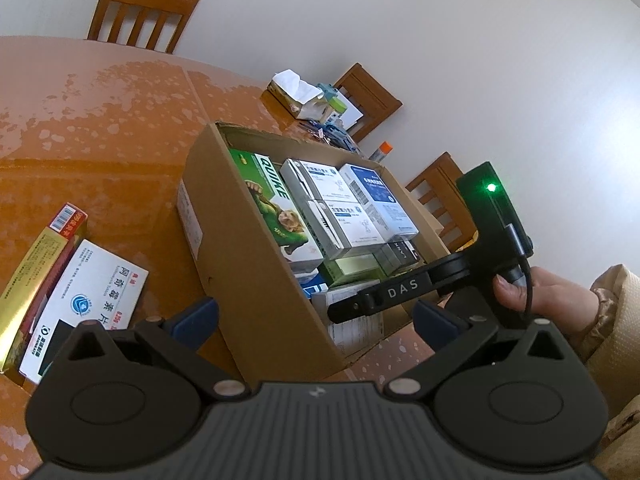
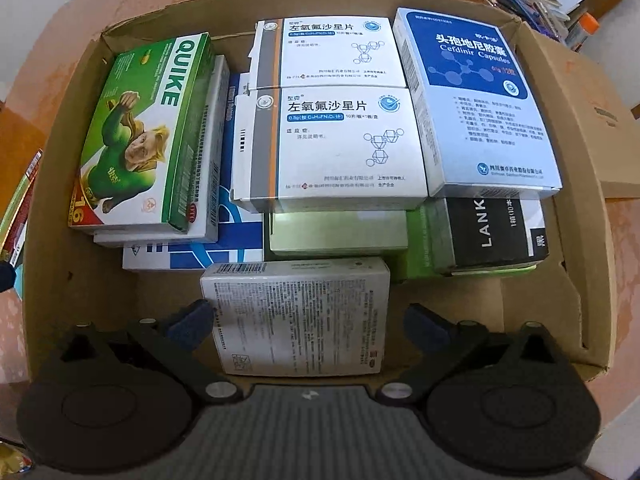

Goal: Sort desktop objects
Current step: 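Hold the white box with the right gripper above the packed medicine boxes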

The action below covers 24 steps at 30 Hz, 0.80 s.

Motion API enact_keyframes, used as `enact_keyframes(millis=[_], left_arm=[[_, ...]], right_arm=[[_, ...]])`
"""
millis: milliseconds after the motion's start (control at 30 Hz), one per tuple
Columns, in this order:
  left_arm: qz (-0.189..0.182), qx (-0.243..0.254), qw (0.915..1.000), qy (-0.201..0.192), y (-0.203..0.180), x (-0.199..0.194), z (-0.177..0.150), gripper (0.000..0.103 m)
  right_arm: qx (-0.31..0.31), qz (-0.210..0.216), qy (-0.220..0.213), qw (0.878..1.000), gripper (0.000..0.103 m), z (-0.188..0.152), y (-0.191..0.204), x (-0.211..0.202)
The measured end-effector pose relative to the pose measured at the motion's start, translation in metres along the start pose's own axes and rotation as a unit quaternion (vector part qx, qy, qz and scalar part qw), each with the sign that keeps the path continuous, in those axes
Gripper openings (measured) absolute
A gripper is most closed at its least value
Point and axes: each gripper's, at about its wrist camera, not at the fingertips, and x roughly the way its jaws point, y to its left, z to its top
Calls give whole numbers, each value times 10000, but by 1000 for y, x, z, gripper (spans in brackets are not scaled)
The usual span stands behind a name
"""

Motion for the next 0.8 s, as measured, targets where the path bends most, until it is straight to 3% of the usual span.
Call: enact_keyframes(millis=[433, 600, 800], left_arm=[[30, 14, 10000, 25, -1, 4, 2, 103], [28, 39, 10000, 35, -2, 4, 2, 103], [20, 77, 10000, 39, -3, 4, 4, 103]], right_arm=[[8, 150, 65, 9999, 103, -5, 0, 6], [-58, 59, 102, 9999, 103, 24, 17, 10], [-75, 53, 31, 10000, 101, 24, 19, 2]])
